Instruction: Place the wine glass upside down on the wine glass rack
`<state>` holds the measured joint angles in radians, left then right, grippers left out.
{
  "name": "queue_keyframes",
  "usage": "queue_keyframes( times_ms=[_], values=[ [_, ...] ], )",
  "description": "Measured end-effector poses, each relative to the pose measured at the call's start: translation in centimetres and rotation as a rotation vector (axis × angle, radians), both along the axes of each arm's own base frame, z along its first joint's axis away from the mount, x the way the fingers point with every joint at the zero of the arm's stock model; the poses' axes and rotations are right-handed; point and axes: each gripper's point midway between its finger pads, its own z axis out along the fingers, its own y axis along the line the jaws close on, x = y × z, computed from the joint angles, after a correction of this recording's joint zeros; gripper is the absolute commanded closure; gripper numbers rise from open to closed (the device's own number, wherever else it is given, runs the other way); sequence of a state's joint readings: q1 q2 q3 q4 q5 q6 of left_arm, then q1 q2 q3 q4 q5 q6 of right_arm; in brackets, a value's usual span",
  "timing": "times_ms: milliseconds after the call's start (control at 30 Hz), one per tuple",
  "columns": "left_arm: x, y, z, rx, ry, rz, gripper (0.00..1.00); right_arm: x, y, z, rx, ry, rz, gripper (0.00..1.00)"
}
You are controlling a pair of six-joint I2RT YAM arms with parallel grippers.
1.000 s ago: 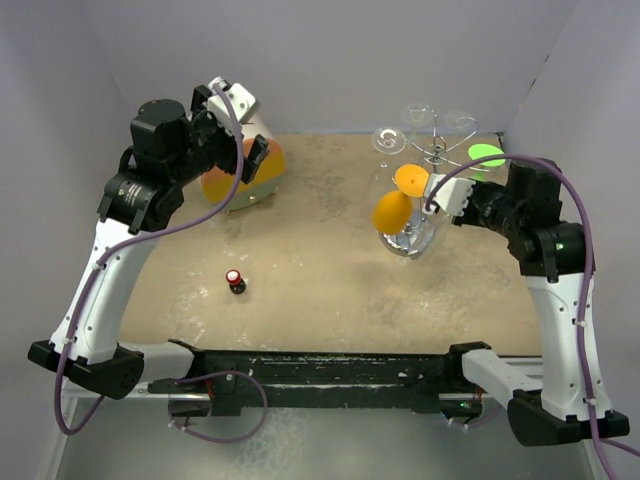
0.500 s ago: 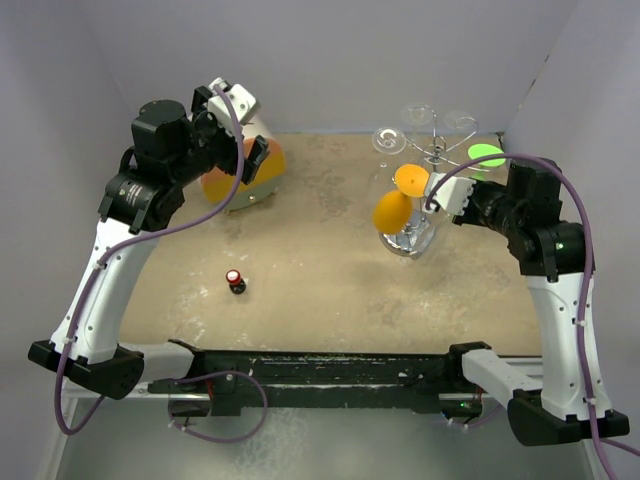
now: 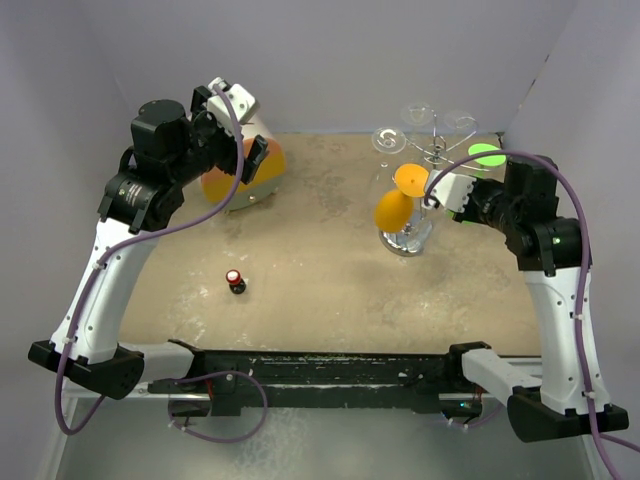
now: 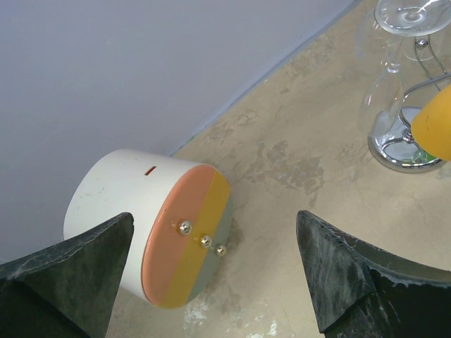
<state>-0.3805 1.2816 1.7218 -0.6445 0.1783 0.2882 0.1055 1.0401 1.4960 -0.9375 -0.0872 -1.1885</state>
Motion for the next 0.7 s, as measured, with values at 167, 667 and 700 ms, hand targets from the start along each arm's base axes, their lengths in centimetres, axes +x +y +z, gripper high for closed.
queue_keyframes(
  times_ms=[167, 667, 700],
  values=[
    [0.00, 0.00, 0.00, 0.000, 0.000, 0.000, 0.01, 0.00, -0.18, 0.02, -0.006, -0.001, -0.008, 0.76],
    [0.01, 0.18, -0.03, 0.000, 0.000, 0.005, 0.01, -0.02, -0.78, 0.05, -0.023, -0.003, -0.037, 0.63],
    [-0.02, 0.23, -0.03, 0.000, -0.001, 0.005, 0.01, 0.00, -0.83, 0.01, -0.024, -0.004, -0.040, 0.63]
  ],
)
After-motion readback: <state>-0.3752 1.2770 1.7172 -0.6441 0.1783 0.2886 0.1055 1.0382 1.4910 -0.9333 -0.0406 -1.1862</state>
